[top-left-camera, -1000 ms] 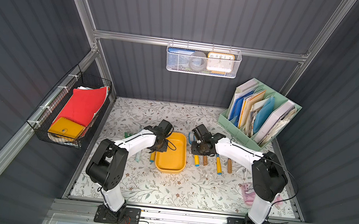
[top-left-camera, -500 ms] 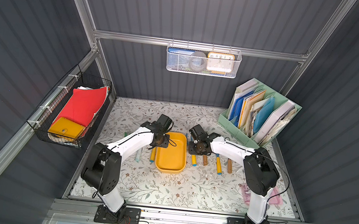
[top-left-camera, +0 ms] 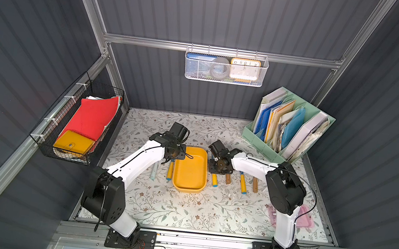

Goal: Take the hand rake out of the storage box
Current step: Place the rake at the center of the board.

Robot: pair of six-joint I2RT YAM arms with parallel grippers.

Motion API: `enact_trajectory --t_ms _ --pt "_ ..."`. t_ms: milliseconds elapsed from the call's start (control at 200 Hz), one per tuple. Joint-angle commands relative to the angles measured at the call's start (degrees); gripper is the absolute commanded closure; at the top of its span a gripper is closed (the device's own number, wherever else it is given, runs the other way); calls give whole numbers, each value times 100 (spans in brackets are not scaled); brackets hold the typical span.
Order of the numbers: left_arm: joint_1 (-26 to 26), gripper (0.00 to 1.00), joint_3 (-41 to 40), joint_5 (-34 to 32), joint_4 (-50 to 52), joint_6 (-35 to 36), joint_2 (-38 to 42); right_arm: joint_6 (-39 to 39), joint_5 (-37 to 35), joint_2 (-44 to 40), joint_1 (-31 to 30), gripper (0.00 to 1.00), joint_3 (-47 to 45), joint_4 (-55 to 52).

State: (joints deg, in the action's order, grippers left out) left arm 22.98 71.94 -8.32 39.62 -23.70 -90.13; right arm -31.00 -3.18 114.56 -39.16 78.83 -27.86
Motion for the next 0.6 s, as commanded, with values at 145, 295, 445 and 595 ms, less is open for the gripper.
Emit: enact_trajectory --t_ms 145,295,445,595 --pt "-19 54 -397 19 -39 -161 -222 32 -154 -727 37 59 124 -195" --pt "-7 57 -444 55 -130 -111 -349 143 -298 -1390 189 53 -35 -305" --pt "-6 61 -495 17 -188 -86 -505 263 -349 -1904 394 52 -281 -413" --pt "-7 65 -594 115 -335 -93 -710 332 -415 -2255 508 52 -479 -453"
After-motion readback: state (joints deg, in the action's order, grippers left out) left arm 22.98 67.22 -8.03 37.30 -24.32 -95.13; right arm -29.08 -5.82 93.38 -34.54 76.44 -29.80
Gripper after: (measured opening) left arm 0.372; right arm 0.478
